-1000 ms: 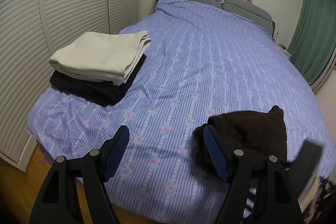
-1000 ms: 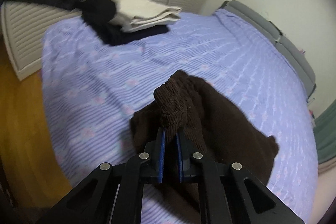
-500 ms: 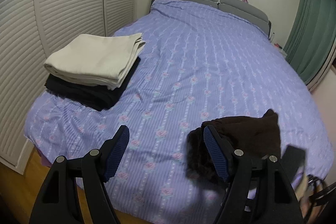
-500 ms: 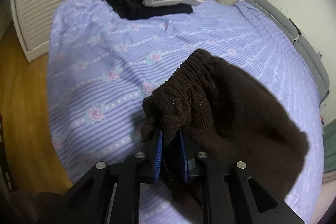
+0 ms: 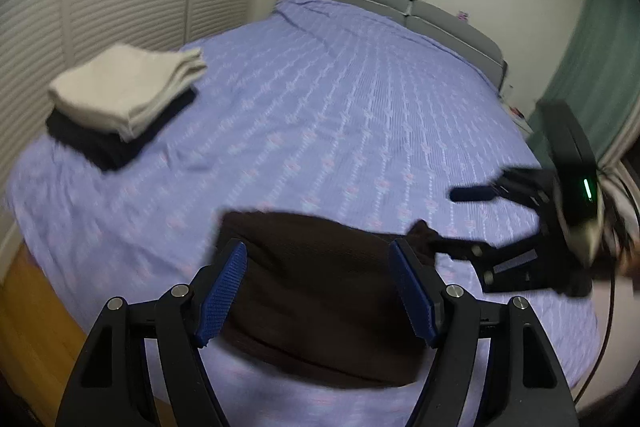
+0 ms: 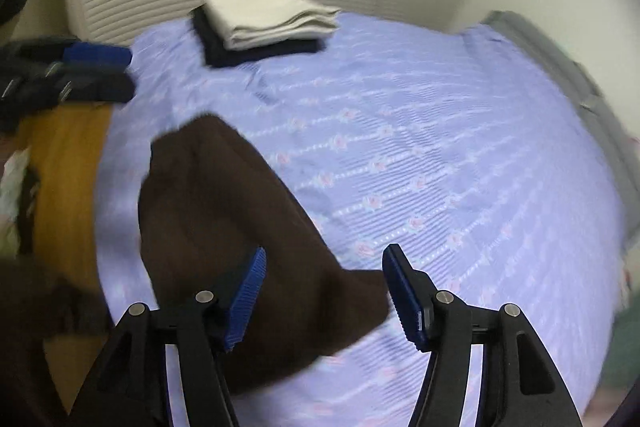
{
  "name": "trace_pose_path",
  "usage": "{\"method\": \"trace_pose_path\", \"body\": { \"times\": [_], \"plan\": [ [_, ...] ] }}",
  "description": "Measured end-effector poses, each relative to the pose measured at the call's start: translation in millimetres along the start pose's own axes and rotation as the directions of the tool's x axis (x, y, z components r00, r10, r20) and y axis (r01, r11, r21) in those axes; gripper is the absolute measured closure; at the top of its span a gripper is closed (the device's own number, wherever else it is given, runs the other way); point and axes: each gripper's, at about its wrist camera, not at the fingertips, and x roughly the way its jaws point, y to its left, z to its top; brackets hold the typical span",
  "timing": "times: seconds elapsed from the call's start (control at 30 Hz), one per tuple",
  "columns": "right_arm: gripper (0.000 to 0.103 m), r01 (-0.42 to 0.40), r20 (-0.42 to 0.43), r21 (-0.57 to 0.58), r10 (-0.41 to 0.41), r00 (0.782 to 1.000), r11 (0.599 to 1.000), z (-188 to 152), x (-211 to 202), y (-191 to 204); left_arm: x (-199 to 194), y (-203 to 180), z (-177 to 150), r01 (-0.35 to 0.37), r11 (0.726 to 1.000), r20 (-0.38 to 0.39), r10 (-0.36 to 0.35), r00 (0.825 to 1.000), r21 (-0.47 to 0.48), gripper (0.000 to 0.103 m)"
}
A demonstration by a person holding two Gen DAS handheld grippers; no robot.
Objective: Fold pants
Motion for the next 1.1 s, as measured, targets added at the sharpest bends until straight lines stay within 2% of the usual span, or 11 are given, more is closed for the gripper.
{"method": "trace_pose_path", "body": {
  "times": [0.13, 0.33, 0.43, 0.53, 0.6, 0.8, 0.93, 1.0, 1.03, 1.07, 1.1],
  "plan": [
    [0.042, -0.264, -0.076, -0.196, 0.253, 0.964, 0.944, -7, 24, -38, 25, -46, -36, -0.047, 0.995, -0.001, 0.047, 0.999, -0.088, 0.030],
    [0.043, -0.522, -0.239, -0.353, 0.465, 0.853, 0.777, -4, 67, -50, 59, -83, -69, -0.097, 0.981, -0.010, 0.097, 0.995, -0.166, 0.030],
    [0.054, -0.583, -0.302, -0.384, 0.499, 0.812, 0.716, -3, 90, -43, 79, -82, -83, -0.141, 0.969, -0.041, 0.135, 0.990, -0.204, 0.030],
    [0.084, -0.640, -0.357, -0.370, 0.532, 0.767, 0.673, -1, 108, -40, 99, -68, -96, -0.192, 0.944, -0.097, 0.172, 0.980, -0.269, 0.030],
    [0.092, -0.643, -0.364, -0.363, 0.533, 0.764, 0.674, 2, 117, -42, 105, -62, -101, -0.210, 0.934, -0.103, 0.188, 0.977, -0.288, 0.031],
    [0.094, -0.629, -0.372, -0.304, 0.519, 0.770, 0.715, -2, 154, -51, 120, -72, -109, -0.288, 0.937, -0.080, 0.278, 0.957, -0.198, 0.031],
    [0.092, -0.625, -0.318, -0.285, 0.544, 0.777, 0.726, -6, 155, -49, 111, -71, -106, -0.268, 0.942, -0.078, 0.257, 0.963, -0.205, 0.031],
    [0.072, -0.608, -0.250, -0.246, 0.556, 0.793, 0.755, -7, 145, -58, 96, -71, -99, -0.244, 0.945, -0.075, 0.234, 0.969, -0.215, 0.031],
    [0.061, -0.573, -0.206, -0.227, 0.537, 0.818, 0.787, -8, 140, -63, 85, -70, -95, -0.244, 0.945, -0.066, 0.235, 0.970, -0.217, 0.030],
    [0.039, -0.523, -0.149, -0.193, 0.502, 0.852, 0.830, -10, 131, -69, 75, -68, -93, -0.247, 0.945, -0.057, 0.240, 0.969, -0.213, 0.030],
    [0.035, -0.497, -0.092, -0.147, 0.488, 0.868, 0.855, -13, 121, -76, 67, -64, -91, -0.251, 0.946, -0.052, 0.245, 0.968, -0.207, 0.027]
  ]
}}
